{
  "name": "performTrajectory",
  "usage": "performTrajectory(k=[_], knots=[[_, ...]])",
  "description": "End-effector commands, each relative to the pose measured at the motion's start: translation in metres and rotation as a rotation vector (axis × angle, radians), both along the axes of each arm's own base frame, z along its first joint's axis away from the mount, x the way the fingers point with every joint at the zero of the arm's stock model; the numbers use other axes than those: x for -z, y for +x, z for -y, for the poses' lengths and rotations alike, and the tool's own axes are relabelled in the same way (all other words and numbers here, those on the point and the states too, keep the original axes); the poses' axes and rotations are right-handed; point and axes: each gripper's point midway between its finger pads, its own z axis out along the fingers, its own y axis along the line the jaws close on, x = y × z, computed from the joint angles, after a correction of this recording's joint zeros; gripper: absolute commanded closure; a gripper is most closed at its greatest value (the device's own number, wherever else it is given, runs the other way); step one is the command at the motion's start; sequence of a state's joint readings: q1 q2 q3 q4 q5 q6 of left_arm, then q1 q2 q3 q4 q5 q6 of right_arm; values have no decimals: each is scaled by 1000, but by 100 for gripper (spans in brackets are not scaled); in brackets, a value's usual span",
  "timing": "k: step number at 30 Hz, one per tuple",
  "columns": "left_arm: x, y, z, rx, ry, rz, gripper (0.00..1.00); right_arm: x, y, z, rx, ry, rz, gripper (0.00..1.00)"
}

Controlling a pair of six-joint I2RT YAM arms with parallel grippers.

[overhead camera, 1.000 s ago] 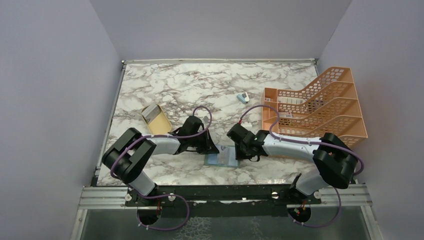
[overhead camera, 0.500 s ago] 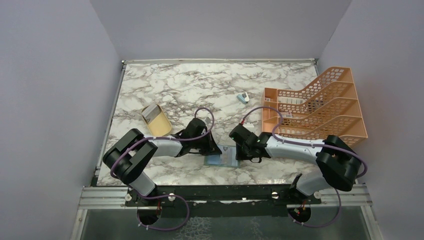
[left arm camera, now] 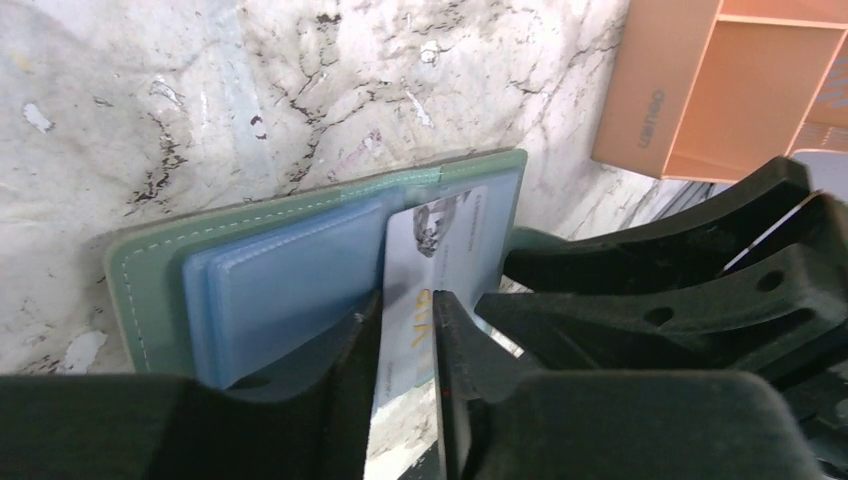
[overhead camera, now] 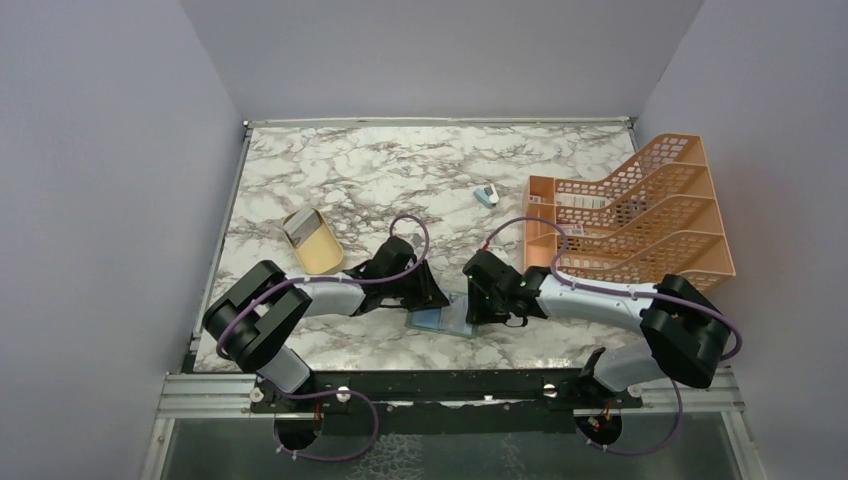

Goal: Put the credit cards into the card holder
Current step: Insert the credit card into the card holder.

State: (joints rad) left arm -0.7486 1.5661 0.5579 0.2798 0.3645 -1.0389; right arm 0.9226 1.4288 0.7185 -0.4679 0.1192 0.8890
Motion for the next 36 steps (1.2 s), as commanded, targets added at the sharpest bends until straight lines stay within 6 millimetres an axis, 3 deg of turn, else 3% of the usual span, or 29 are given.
performTrajectory(k=[1,16,30,36], knots=[[-14,9,1,-21,0,61,69,-5,-10,-7,-27,67,-25,65],[0,6,9,13,21,22,61,6,-6,-11,-28,97,-8,63],[-14,3,34,6,-43,-6,64,4,5,-15,-56,87,40,63],[-11,3,34,-12,-35,-12,64,2,9,-19,-53,97,49,63]])
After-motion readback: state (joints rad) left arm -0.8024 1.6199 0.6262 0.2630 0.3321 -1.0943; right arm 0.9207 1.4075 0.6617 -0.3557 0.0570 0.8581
